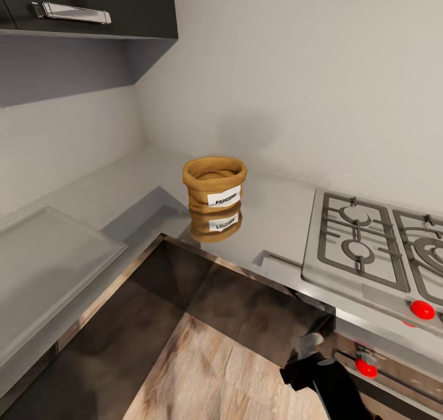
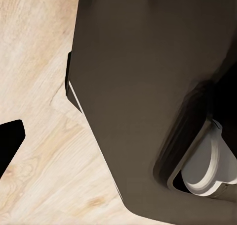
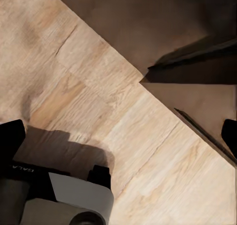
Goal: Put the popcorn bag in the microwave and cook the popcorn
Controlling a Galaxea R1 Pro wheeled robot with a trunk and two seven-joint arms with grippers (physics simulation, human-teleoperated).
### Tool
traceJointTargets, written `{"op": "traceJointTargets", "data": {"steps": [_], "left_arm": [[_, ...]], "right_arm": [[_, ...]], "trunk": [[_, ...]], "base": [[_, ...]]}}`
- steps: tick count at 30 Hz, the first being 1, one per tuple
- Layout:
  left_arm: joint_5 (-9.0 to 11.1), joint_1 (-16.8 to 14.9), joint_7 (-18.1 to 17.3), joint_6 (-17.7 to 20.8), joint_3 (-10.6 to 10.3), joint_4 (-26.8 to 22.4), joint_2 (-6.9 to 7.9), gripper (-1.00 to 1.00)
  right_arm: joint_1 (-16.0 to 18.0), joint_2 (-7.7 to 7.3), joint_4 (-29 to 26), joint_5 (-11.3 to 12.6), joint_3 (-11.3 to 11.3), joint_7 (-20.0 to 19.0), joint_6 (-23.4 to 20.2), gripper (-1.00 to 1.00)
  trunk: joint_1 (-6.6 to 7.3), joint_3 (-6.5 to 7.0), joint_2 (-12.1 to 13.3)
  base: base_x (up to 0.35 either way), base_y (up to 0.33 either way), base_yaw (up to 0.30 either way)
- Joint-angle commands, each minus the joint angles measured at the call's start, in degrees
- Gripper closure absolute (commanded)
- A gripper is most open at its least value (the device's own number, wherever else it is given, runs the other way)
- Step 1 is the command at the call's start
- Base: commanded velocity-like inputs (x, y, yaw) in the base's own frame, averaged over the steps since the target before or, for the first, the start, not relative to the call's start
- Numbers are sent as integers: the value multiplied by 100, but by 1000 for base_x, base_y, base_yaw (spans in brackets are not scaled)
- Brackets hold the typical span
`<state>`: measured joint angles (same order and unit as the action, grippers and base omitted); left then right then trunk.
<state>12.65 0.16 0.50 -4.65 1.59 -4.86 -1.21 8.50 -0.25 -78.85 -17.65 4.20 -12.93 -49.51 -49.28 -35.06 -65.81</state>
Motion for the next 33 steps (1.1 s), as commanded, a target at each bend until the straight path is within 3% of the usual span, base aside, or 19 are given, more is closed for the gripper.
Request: {"op": "traceJointTargets", "data": {"steps": [1,3,6,7,13,16,26,28,33], "left_arm": [[18,2,4,-10,11,-6,-2,-100],[18,0,3,-10,12,-6,-2,-100],[18,-3,3,-10,8,-6,-2,-100],[18,-2,3,-10,8,-8,-2,-100],[-36,1,-12,-10,-29,2,-2,-100],[-39,2,-7,-10,-14,-11,-8,-100],[-43,0,-6,-10,-7,-15,-18,-100],[-44,1,-6,-10,-9,-15,-14,-100],[-39,2,-6,-10,-18,-14,-8,-100]], "right_arm": [[2,1,-215,-60,140,-60,-201,-100],[4,21,-653,-50,397,-140,-542,-100],[1,238,-939,-47,551,-264,-1049,-100],[55,358,-980,-46,573,-289,-1049,-100],[638,743,-1013,-46,606,-314,-1049,-100],[691,808,-1004,-45,608,-315,-1049,-100],[767,825,-1007,-68,608,-311,-1049,-100],[1106,838,-998,-62,608,-309,-1049,-100],[2633,948,-972,-62,603,-302,-1049,-100]], "trunk": [[0,-4,-3],[0,-4,-3],[0,-4,-3],[0,-4,-3],[0,-4,-3],[0,-4,-3],[0,-4,-3],[0,-4,-3],[0,-4,-3]], "base": [[0,0,0],[0,0,0],[0,0,0],[0,0,0],[0,0,0],[-142,0,0],[-328,0,0],[-277,0,0],[-65,0,0]]}}
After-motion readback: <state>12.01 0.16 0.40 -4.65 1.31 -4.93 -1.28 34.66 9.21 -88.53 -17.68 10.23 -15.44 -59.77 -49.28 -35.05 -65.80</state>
